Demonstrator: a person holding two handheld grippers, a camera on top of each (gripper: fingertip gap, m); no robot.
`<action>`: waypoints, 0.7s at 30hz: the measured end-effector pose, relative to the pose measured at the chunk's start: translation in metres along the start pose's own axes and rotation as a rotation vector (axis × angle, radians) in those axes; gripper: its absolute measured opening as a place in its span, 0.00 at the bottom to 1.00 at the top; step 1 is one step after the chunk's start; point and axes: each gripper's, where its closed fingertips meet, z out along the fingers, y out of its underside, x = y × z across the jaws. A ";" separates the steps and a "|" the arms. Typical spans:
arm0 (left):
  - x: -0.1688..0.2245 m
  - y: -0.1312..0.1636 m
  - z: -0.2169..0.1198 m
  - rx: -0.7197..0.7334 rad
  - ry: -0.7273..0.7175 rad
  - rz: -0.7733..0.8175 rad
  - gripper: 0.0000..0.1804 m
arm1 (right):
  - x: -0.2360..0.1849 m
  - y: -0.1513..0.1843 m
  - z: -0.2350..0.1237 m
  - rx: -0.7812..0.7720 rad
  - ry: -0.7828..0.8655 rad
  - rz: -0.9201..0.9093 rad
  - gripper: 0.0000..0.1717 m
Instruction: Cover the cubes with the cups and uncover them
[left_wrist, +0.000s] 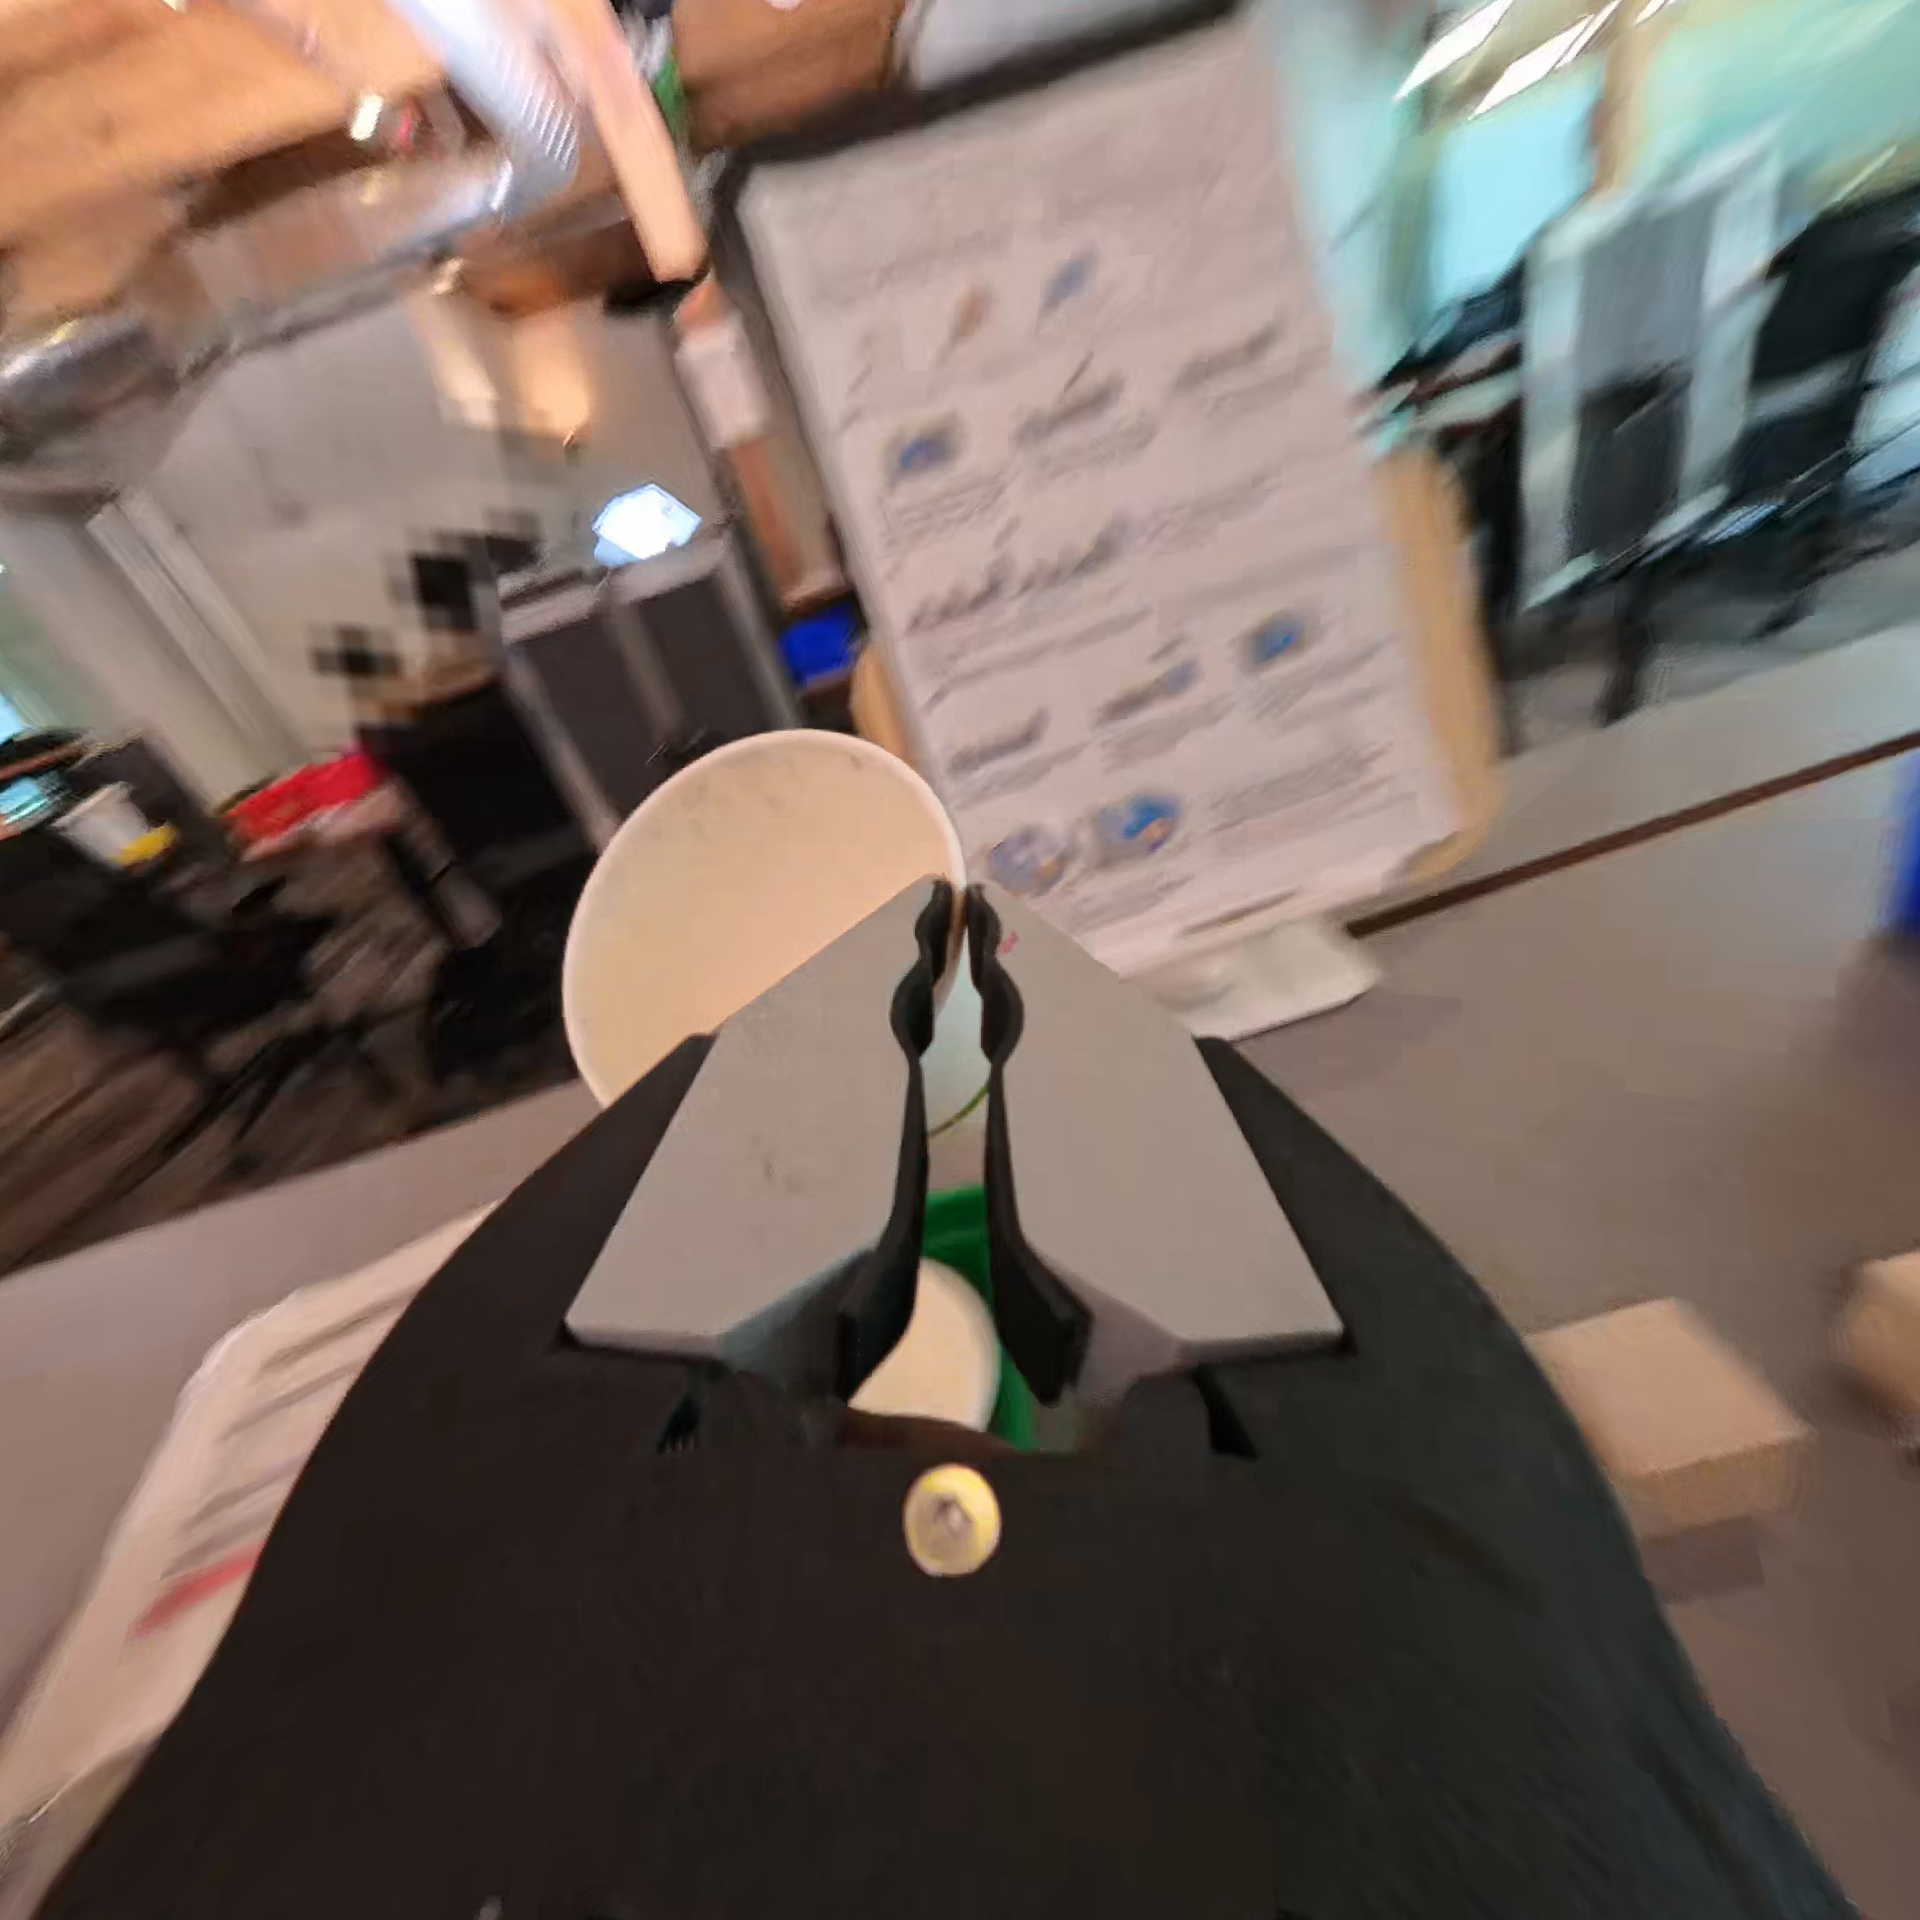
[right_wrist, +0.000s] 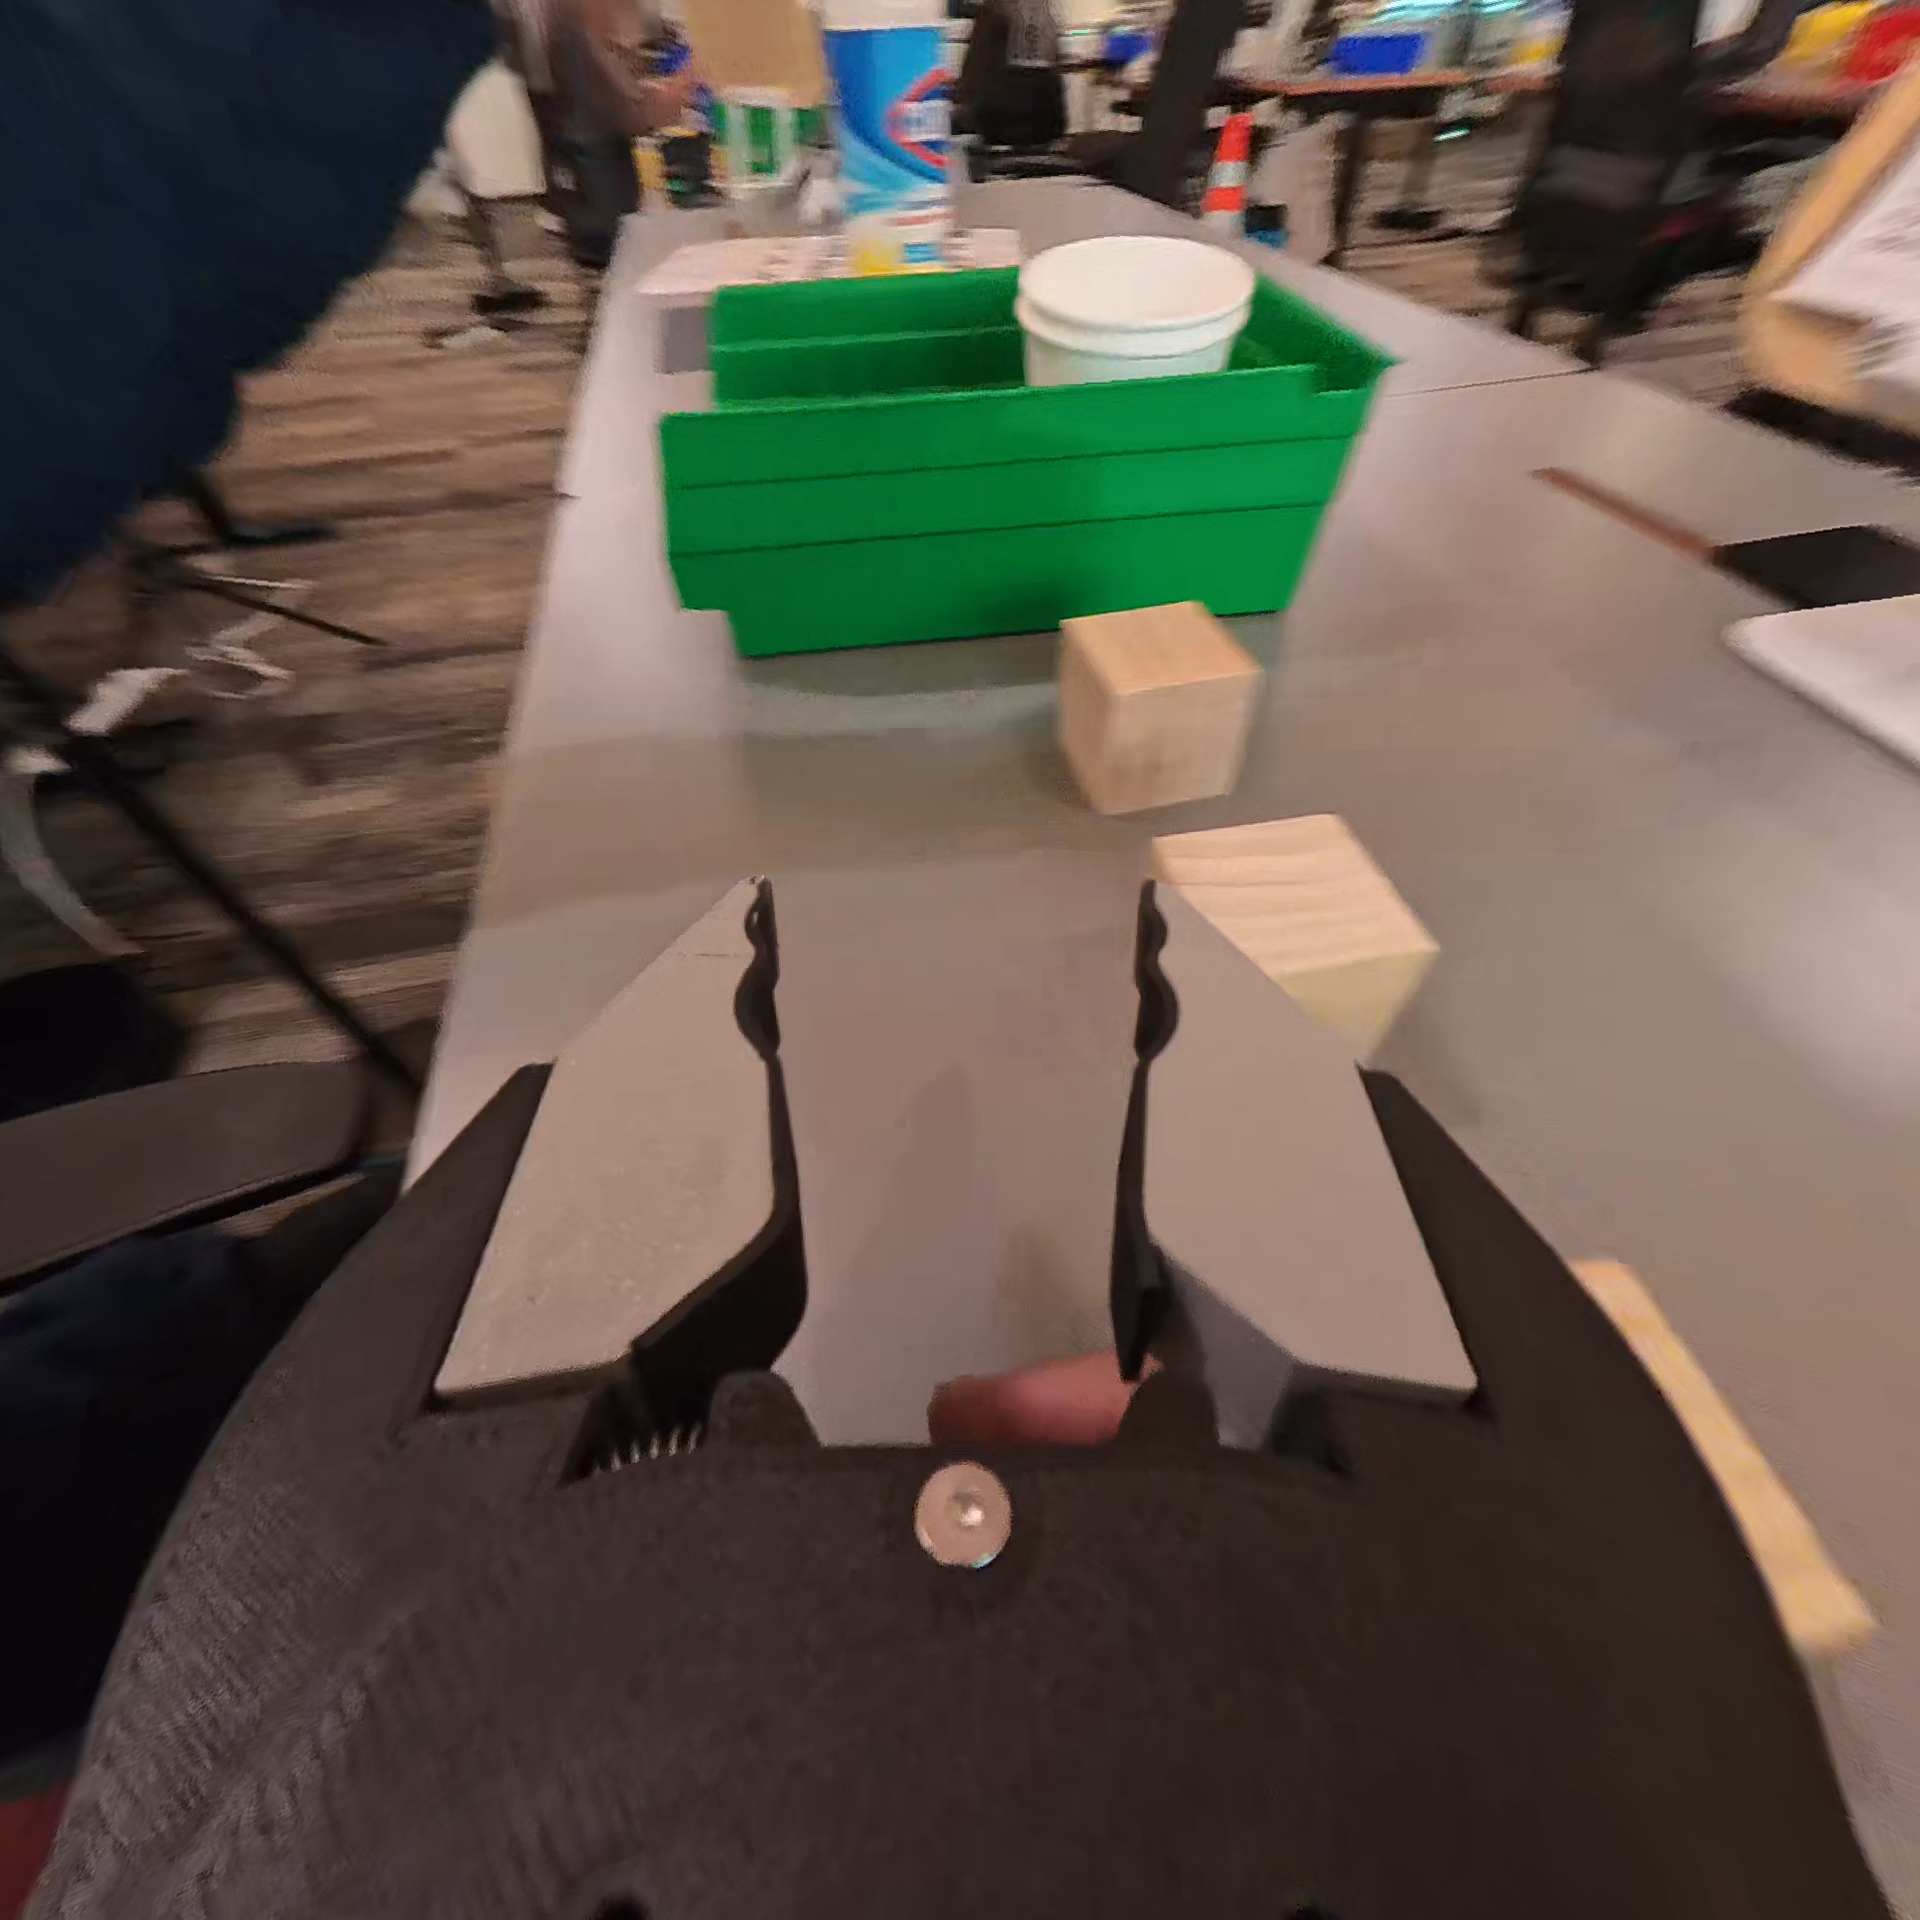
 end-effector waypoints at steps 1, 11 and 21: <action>0.029 -0.021 -0.011 0.095 0.081 -0.038 0.01 | -0.008 -0.001 0.001 0.010 -0.056 0.025 0.40; 0.222 0.002 -0.084 0.436 0.580 -0.539 0.01 | -0.014 -0.075 -0.051 0.477 -0.410 0.403 0.56; 0.315 0.113 -0.067 0.137 0.736 -0.391 0.01 | 0.042 -0.072 -0.061 0.535 -0.218 0.521 0.56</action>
